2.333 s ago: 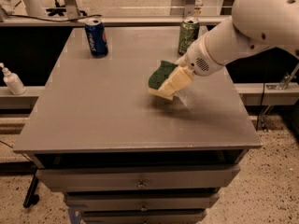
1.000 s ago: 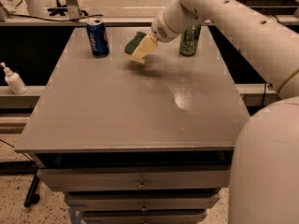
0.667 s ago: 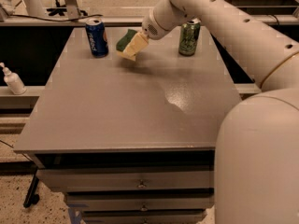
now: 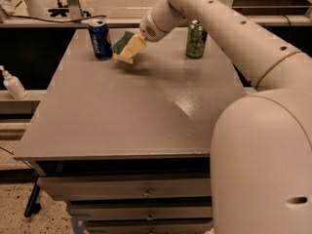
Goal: Move sponge near pepsi can
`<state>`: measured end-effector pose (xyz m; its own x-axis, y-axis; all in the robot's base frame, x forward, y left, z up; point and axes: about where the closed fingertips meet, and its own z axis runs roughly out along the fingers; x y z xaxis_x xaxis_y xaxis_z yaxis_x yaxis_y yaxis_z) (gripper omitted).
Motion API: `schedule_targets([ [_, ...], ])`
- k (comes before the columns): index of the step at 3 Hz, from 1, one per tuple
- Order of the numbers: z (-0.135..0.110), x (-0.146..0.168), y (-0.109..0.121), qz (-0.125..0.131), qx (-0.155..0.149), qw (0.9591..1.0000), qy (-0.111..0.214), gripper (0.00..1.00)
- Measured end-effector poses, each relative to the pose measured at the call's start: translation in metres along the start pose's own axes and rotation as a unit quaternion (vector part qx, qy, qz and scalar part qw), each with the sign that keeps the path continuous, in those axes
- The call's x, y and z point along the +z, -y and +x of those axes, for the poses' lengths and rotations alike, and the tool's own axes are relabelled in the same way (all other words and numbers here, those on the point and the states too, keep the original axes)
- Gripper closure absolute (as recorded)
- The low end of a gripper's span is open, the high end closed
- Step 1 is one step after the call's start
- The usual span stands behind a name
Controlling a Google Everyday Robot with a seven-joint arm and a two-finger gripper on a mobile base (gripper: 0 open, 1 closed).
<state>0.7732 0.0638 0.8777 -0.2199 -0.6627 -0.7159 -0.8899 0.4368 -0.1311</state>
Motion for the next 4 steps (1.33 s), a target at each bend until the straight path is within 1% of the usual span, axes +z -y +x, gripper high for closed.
schedule_targets([
  [1,-0.0053,0.0084,-0.0041,-0.009,-0.001,1.0000,0.004,0.61],
  [3,-0.0080,0.0147,-0.0092,-0.021,0.000,0.9997,0.012,0.15],
  [4,-0.0098,0.0141,-0.0115,-0.026,-0.001,0.9995,0.020,0.00],
])
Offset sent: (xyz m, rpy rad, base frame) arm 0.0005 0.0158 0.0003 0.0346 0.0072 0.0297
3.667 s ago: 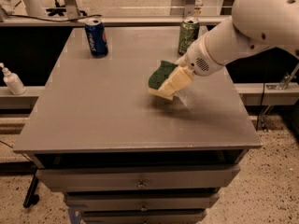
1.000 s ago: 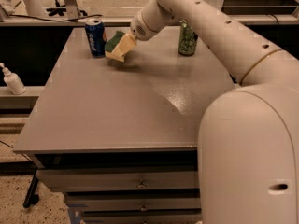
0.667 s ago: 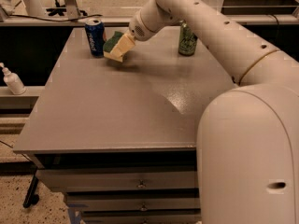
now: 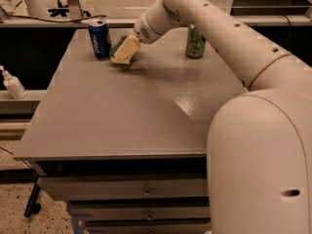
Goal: Move sponge near pepsi can
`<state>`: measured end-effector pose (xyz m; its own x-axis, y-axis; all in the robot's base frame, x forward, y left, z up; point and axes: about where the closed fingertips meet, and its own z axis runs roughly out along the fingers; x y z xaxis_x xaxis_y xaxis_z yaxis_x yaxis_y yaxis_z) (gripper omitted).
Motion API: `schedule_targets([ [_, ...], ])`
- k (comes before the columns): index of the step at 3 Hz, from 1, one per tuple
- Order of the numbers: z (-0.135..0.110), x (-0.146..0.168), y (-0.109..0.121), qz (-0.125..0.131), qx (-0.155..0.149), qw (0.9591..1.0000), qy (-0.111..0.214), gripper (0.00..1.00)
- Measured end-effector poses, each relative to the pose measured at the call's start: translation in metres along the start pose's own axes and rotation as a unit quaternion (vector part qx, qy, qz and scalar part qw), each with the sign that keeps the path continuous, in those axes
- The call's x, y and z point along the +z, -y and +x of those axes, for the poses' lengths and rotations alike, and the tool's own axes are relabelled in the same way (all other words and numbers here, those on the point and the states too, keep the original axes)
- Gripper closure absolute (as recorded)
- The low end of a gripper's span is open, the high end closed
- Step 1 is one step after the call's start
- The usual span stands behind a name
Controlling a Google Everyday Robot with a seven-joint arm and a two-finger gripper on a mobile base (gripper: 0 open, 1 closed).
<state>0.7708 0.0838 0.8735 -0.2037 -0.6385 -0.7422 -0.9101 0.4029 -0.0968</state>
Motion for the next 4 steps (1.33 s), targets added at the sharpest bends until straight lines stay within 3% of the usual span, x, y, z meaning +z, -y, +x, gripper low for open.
schedule_targets([
  [2,0.003,-0.015,-0.021,-0.010,0.015,0.9995,0.027,0.00],
  [4,0.039,-0.081,-0.069,0.008,0.043,0.9965,0.071,0.00],
])
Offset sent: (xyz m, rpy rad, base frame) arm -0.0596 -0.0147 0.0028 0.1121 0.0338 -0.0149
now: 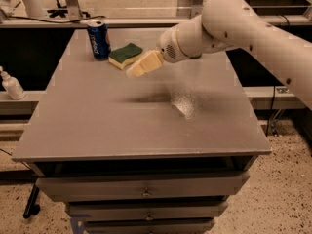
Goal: Move sponge near pepsi can
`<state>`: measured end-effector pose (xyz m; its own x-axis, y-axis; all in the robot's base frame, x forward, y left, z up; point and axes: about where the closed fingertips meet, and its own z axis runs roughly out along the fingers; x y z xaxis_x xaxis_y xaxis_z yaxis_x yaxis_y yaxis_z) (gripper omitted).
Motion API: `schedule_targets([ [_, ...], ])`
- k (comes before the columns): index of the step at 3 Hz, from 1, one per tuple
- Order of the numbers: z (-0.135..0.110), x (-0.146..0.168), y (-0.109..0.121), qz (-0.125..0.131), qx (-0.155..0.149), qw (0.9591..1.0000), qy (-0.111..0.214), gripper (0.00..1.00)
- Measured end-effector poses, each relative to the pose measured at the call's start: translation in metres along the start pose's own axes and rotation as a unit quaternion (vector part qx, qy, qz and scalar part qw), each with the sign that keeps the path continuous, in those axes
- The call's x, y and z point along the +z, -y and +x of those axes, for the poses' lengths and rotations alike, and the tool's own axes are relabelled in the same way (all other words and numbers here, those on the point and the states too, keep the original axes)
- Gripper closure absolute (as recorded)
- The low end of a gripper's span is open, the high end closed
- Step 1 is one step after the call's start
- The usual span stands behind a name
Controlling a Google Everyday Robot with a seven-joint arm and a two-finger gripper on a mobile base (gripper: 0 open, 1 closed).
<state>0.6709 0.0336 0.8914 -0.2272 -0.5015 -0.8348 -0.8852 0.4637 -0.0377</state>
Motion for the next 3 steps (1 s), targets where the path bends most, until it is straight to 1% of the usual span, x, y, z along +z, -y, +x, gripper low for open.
schedule_targets([
  [1,0.028,-0.056,0.003,0.032,0.008,0.9993,0.017,0.00],
  [2,0.055,-0.116,0.023,0.060,0.003,0.9976,0.035,0.00],
  [3,0.062,-0.127,0.027,0.069,-0.001,0.9970,0.035,0.00],
])
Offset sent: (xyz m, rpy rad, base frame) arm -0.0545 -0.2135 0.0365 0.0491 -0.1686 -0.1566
